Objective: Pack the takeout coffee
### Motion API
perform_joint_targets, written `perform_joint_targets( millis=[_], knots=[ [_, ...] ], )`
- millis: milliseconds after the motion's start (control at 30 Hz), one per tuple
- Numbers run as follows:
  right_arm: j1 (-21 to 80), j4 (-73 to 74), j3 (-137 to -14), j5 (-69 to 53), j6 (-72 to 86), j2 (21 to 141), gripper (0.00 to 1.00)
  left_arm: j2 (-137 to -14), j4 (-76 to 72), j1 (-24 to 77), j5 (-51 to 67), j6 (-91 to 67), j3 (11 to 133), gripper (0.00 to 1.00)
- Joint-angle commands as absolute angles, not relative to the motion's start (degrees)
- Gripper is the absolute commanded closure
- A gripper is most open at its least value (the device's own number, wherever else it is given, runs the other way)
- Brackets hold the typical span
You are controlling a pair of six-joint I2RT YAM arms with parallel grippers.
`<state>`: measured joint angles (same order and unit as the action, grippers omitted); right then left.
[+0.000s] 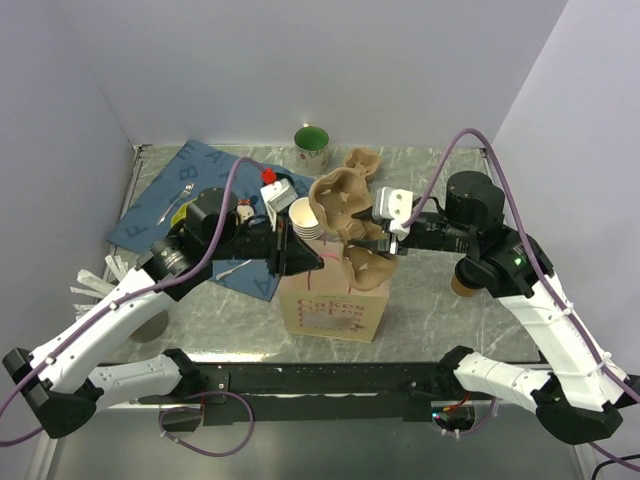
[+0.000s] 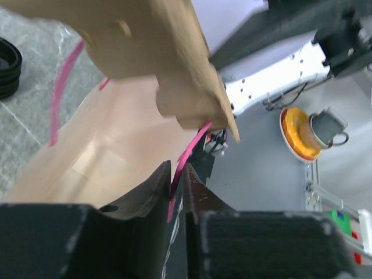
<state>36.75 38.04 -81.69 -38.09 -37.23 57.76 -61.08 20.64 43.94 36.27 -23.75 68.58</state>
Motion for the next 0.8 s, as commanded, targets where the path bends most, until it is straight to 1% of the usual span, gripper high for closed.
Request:
perform_joint_targets(
  millis=[0, 267, 400, 533, 667, 767],
  knots=[
    [36.8, 36.6, -84.5, -41.8, -40.8, 58.7, 0.49, -55.9, 19.2, 44.6, 37.9, -18.2, 65.8, 0.85],
    [36.9, 37.0, -85.4, -45.3, -41.7, 60.0, 0.49, -50.2, 21.8, 44.6, 36.2, -9.1, 63.5, 0.99],
    [36.9, 38.1, -85.6, -45.9, -42.0, 60.6, 0.49, -50.6, 22.7, 44.6, 35.3, -2.9, 64.3, 0.99],
    [37.0, 37.7, -82.8, -45.9, -40.8, 59.3, 0.50, -52.9, 20.8, 44.6, 35.0, 3.5, 64.7, 0.99],
    [37.1, 35.6, -78.8, -42.6, -37.8, 54.7, 0.51, -57.4, 21.1, 44.6, 35.5, 8.2, 68.6, 0.99],
    [36.9, 29.8, -74.2, -37.2, -34.6, 49.4, 0.51, -59.7, 18.5, 44.6, 35.8, 9.1, 69.7, 0.99]
  ],
)
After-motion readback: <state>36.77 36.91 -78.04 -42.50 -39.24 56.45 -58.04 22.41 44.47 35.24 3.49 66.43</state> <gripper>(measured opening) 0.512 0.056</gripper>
